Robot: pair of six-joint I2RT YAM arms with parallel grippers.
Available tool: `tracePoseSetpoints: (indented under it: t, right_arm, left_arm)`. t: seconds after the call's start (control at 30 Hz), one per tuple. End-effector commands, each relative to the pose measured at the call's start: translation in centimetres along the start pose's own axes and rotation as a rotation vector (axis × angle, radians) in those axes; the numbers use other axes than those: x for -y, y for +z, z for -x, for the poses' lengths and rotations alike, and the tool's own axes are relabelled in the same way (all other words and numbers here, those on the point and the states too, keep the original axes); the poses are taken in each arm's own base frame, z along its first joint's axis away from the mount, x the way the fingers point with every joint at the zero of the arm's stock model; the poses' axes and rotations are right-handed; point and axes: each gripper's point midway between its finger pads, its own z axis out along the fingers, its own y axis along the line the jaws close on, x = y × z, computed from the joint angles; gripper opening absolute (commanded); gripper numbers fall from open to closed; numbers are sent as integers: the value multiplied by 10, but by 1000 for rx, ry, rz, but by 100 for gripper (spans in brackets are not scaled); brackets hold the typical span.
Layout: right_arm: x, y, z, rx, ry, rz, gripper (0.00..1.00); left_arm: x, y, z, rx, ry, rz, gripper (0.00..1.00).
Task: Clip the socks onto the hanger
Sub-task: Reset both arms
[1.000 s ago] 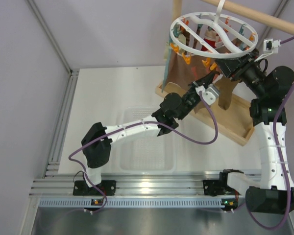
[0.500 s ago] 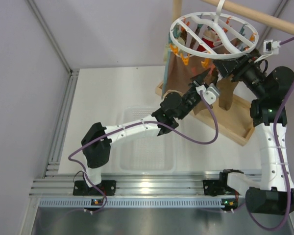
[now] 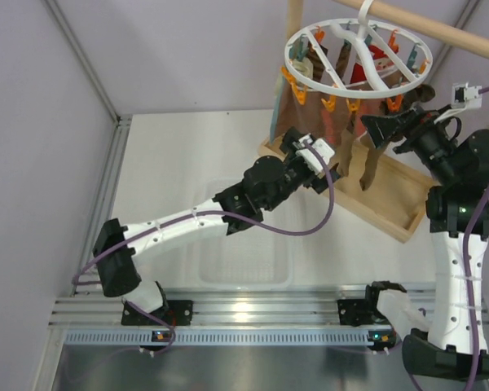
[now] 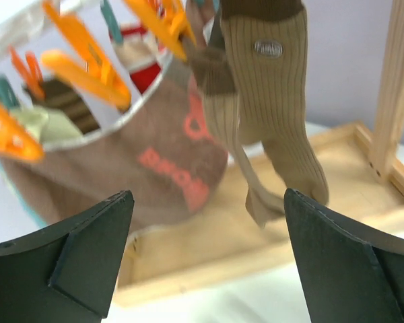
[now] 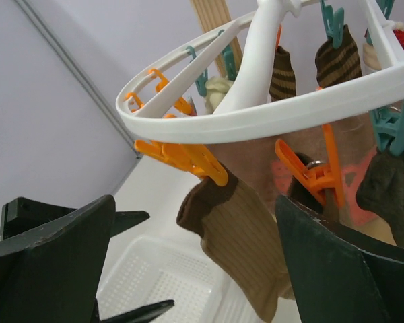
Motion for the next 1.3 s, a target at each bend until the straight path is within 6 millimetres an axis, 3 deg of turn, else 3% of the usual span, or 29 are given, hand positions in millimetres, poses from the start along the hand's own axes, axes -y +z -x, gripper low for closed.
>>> tracePoseSetpoints:
  t: [0.0,0.03,0.13,0.17,0.23,0.27,0.3,0.33,0.37,0.47,0.57,0.67,0.77,0.87,0.97,1.07,1.27]
  right_arm:
    - [-12,-21,12,23,-83,-16,100]
    - [-12,-24,8,7,-85,-24,100]
    - [-16,-33,2,-14,-138,-14,100]
    - [-12,-34,-6,-40,-149,-18,100]
    - [-14,-39,-15,-62,-183,-2,100]
    - [-12,-39,-27,-96,-175,12,100]
    - [-12,-42,-32,-109,-177,17,100]
    - [-11,-43,-38,-123,-195,27,100]
    - [-12,-45,-51,-162,-188,54,100]
    - [2,-43,-71,-234,-180,35,100]
    - [12,-44,-93,-310,-175,26,100]
    - [15,-40,-112,-340,-212,41,100]
    - [20,-35,-132,-379,-237,40,100]
    - [1,-28,-156,-418,-260,107,100]
    - [2,-25,-170,-450,-283,131,100]
    - [1,-27,-175,-469,-323,138,100]
    - [6,-32,-184,-481,-351,128,100]
  left_arm:
    - [-8,-42,-2,-106,-138,-3,98]
    - [-6,-51,-17,-177,-132,-21,98]
    - [-11,-69,-34,-304,-210,-34,98]
    - [-20,-79,-50,-405,-243,-23,98]
    - [-23,-86,-63,-480,-332,-54,98]
    - [-45,-91,-78,-523,-395,-15,98]
    - [-42,-97,-69,-502,-470,-112,98]
    - [-55,-100,-71,-501,-518,-106,98]
    - [-84,-105,-81,-515,-585,-46,98]
    - [-128,-122,-89,-513,-620,47,98]
    - [-153,-150,-81,-486,-582,103,98]
    - [-172,-180,-93,-513,-557,168,98]
    - [-182,-214,-114,-598,-533,216,98]
    - [-180,-245,-128,-666,-519,229,98]
    - [-193,-273,-135,-673,-494,326,98]
    - [-199,-293,-134,-651,-472,385,98]
    - [-197,-309,-134,-634,-419,401,98]
